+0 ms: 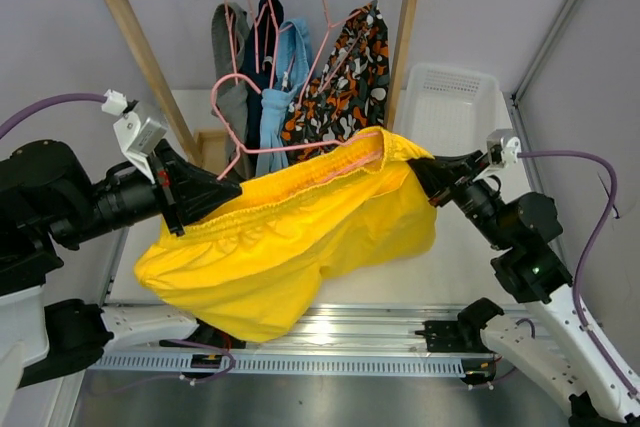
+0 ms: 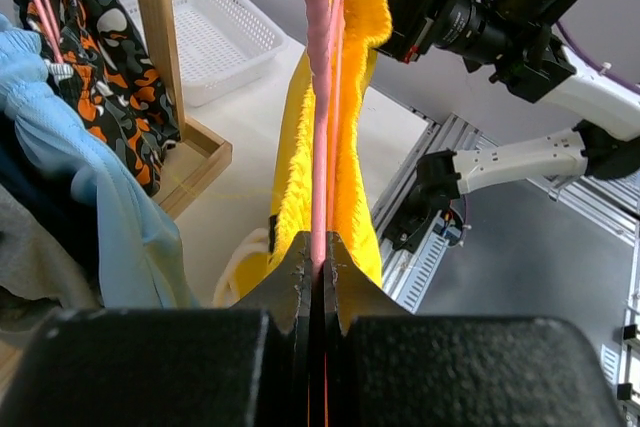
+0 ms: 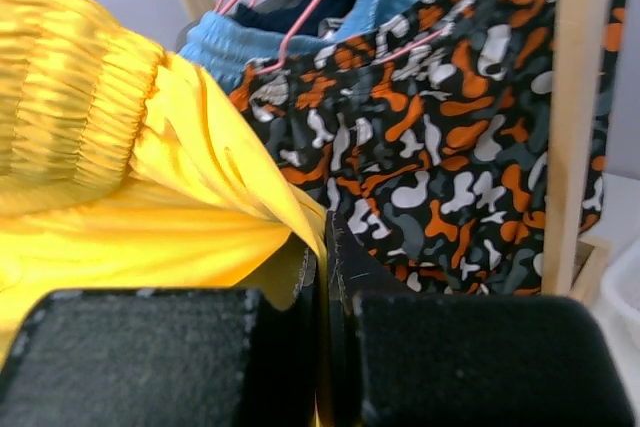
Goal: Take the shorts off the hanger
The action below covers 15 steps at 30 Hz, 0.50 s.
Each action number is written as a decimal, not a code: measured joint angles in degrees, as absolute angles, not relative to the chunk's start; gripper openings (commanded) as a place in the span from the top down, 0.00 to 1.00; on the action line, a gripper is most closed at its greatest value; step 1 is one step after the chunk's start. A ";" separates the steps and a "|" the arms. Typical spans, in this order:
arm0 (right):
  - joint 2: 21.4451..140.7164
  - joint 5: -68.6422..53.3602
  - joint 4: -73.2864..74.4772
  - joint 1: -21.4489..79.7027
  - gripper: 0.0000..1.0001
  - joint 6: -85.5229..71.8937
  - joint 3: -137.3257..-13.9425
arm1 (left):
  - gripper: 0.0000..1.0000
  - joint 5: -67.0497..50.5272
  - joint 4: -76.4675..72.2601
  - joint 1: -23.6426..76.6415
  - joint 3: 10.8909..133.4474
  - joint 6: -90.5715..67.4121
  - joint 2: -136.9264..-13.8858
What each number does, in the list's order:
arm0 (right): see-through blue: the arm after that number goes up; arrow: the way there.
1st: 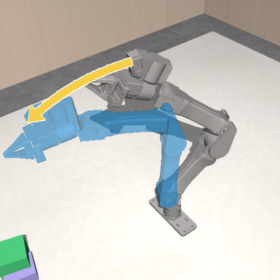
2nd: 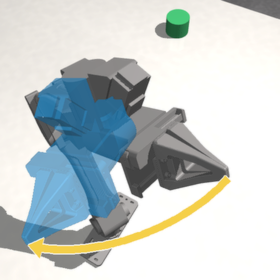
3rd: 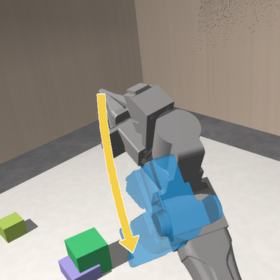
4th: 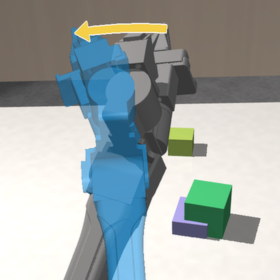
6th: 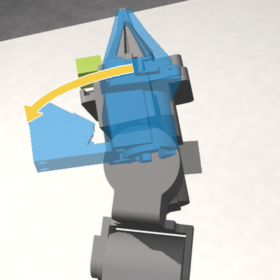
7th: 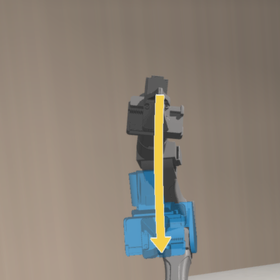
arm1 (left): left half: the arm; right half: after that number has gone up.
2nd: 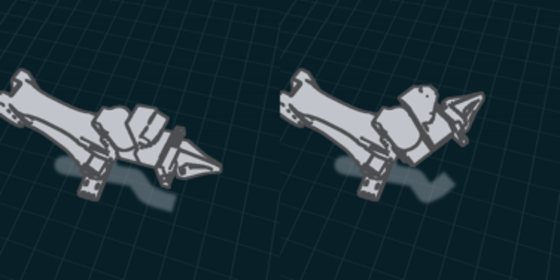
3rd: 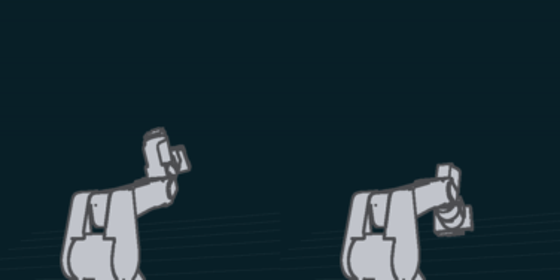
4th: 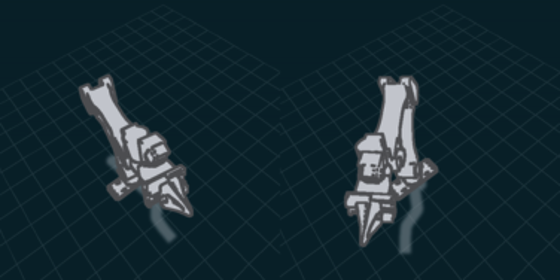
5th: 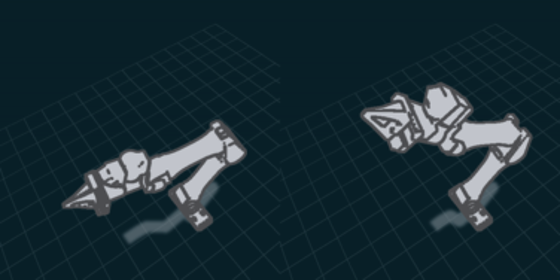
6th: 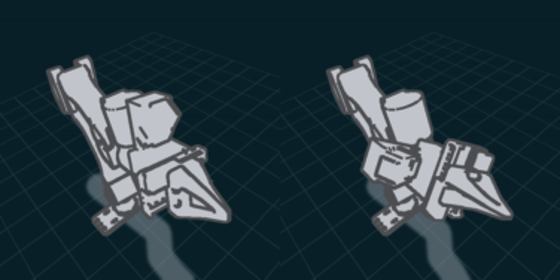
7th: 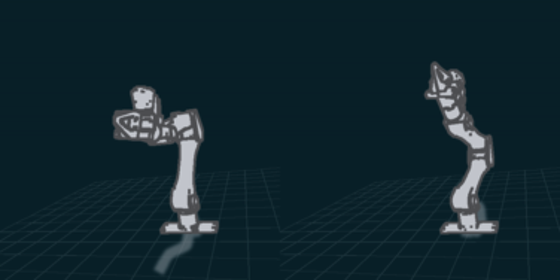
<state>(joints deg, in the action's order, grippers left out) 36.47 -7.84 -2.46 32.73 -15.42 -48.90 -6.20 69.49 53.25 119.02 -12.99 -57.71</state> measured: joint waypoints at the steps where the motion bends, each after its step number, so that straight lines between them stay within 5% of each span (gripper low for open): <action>1: 36.62 -8.88 -2.28 30.41 1.00 -16.05 -49.23 | 1.00 -6.17 69.10 53.25 118.93 -13.02 -57.71; 8: 39.42 -17.93 -4.19 15.90 1.00 -24.16 -48.18 | 1.00 -4.01 65.80 53.25 118.17 -13.06 -55.42; 15: 39.79 -19.70 -8.82 26.20 1.00 -26.68 -40.53 | 1.00 -0.32 55.57 53.25 106.43 -13.34 -50.65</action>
